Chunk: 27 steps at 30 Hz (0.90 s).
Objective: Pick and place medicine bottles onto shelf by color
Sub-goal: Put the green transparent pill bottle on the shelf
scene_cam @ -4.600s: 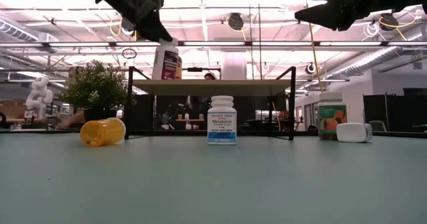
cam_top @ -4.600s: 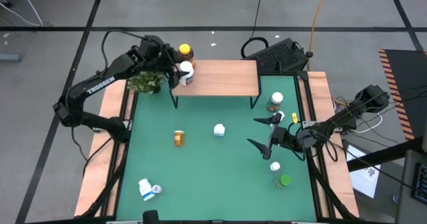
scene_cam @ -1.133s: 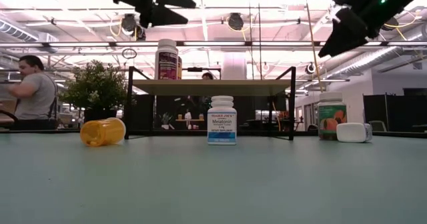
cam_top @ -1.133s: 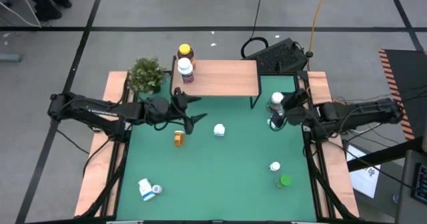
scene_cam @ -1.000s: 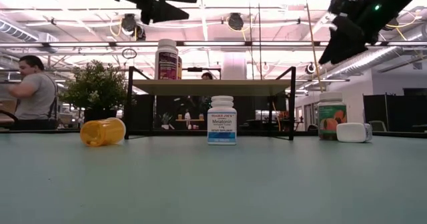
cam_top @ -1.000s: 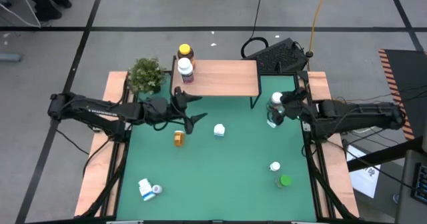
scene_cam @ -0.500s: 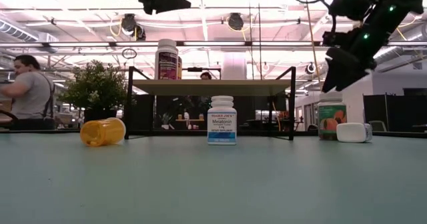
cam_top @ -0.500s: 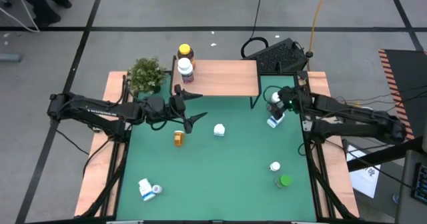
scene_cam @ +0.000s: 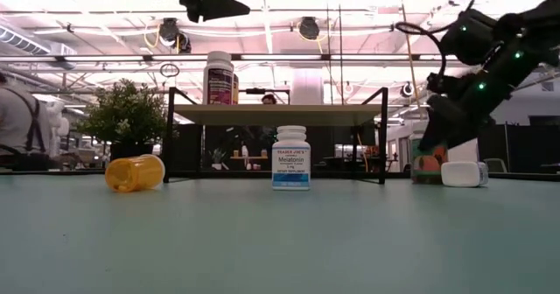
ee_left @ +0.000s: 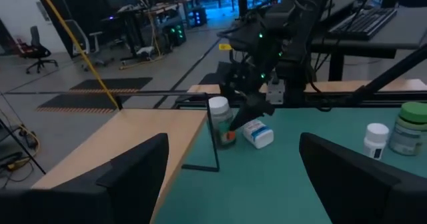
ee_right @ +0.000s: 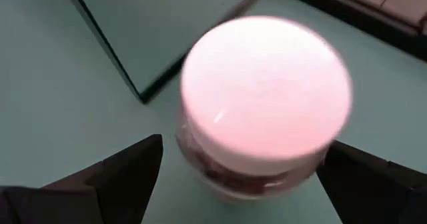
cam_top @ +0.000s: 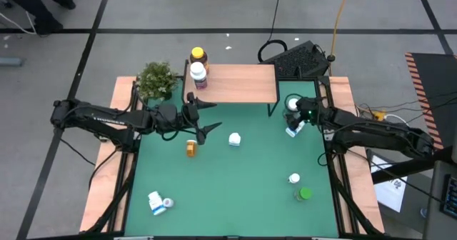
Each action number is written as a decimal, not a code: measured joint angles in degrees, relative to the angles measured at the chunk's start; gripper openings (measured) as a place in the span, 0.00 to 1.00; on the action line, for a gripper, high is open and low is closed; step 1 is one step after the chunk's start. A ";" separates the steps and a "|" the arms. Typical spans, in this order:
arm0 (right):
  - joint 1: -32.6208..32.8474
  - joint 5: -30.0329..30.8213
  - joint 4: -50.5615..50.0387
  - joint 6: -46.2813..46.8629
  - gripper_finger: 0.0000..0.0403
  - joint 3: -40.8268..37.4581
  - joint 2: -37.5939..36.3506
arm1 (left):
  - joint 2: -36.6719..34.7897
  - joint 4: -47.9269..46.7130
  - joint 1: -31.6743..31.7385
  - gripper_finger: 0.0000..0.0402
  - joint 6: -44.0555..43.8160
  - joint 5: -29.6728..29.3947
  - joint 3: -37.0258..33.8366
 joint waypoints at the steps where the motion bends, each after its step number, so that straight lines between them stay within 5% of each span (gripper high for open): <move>1: 0.01 0.05 1.32 -0.10 0.91 -0.97 0.02 | 0.00 -0.02 0.00 0.85 -0.02 0.00 0.01; 18: 1.09 0.47 20.74 -6.34 0.64 -9.94 -0.02 | 0.63 -1.99 0.02 0.85 -1.29 -0.02 0.01; 27: 5.29 12.01 7.74 -9.44 0.66 -2.08 -3.98 | 0.59 -3.59 0.04 0.85 -2.46 -0.02 0.01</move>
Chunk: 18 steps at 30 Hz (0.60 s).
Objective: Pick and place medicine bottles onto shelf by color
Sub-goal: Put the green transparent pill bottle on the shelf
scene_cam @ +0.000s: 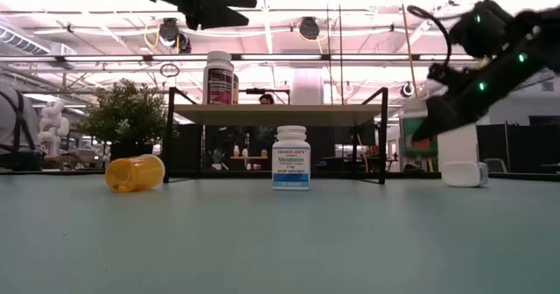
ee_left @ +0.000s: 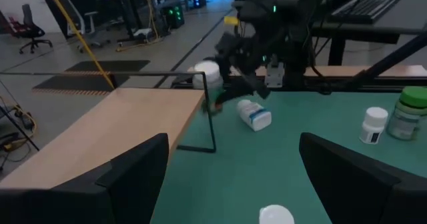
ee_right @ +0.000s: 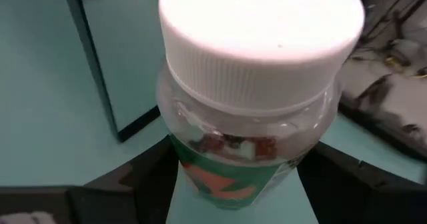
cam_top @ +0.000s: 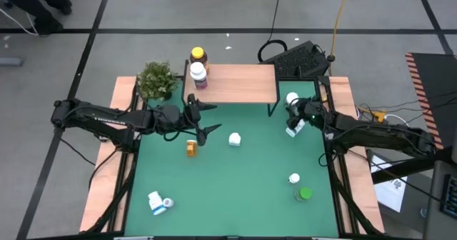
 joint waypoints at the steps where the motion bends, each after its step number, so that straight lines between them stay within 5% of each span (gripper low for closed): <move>1: 0.51 0.95 -2.33 0.08 0.66 1.84 -0.52 | 0.00 -0.01 0.00 0.85 0.25 0.00 0.00; 10: 12.14 2.89 -14.99 -0.02 0.66 16.57 -1.74 | 0.00 -0.47 0.00 0.85 -5.09 1.22 0.00; 18: 30.41 14.43 -13.09 -0.85 0.66 22.21 0.67 | 0.00 -0.11 -0.07 0.85 -5.31 2.85 0.00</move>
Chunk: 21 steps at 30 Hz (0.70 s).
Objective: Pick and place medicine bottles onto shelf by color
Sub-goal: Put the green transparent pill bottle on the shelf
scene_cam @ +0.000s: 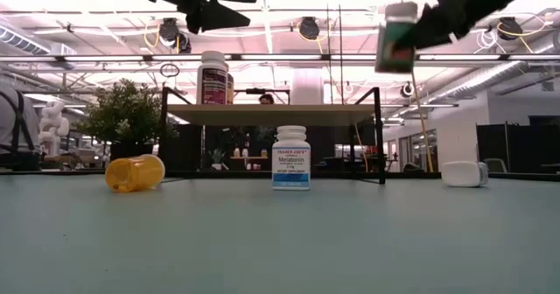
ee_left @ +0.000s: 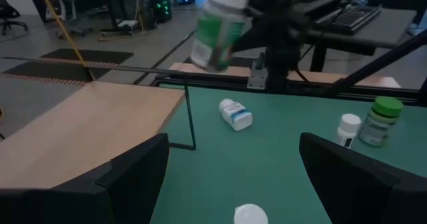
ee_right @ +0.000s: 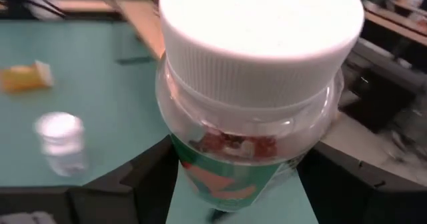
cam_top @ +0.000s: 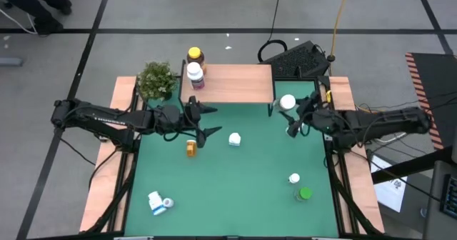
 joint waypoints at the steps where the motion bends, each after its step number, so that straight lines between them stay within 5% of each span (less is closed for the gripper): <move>1: 1.71 0.29 0.98 -0.22 0.66 0.38 0.71 | 0.00 0.09 0.01 0.85 0.06 0.02 0.00; 6: 7.34 0.39 8.71 -0.53 0.66 1.60 6.74 | 2.15 3.71 -0.03 0.85 0.99 0.14 0.00; 12: 7.83 -8.21 25.60 -4.90 0.66 1.62 21.16 | 10.33 15.45 -0.13 0.85 7.56 4.15 0.00; 21: 5.15 -13.05 22.41 1.90 0.66 8.03 33.77 | 16.58 18.24 -0.37 0.85 13.62 11.29 4.30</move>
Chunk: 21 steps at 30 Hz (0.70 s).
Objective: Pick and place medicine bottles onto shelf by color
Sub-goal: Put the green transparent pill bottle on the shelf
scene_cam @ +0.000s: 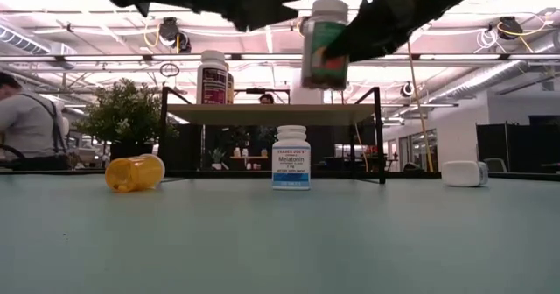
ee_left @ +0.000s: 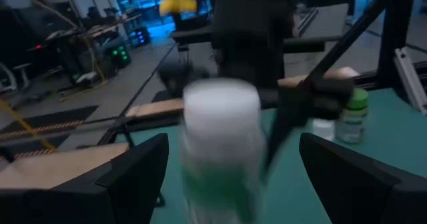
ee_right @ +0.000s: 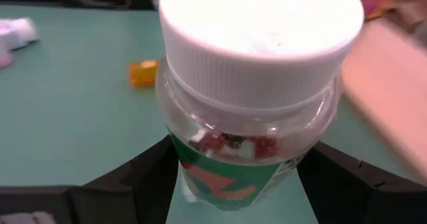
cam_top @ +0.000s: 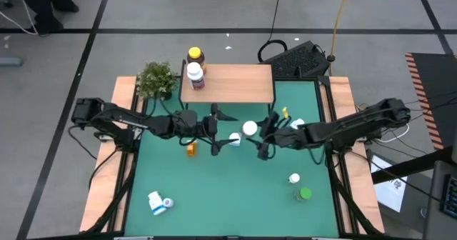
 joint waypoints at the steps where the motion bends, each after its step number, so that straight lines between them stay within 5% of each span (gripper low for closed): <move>1: -0.24 -1.32 -0.05 0.55 0.66 0.39 1.10 | 0.39 -0.35 0.00 0.85 0.09 0.60 0.85; 21: -0.61 -7.11 1.11 -2.83 0.66 3.29 6.13 | 5.60 -7.03 -0.69 0.83 -3.43 -1.29 5.71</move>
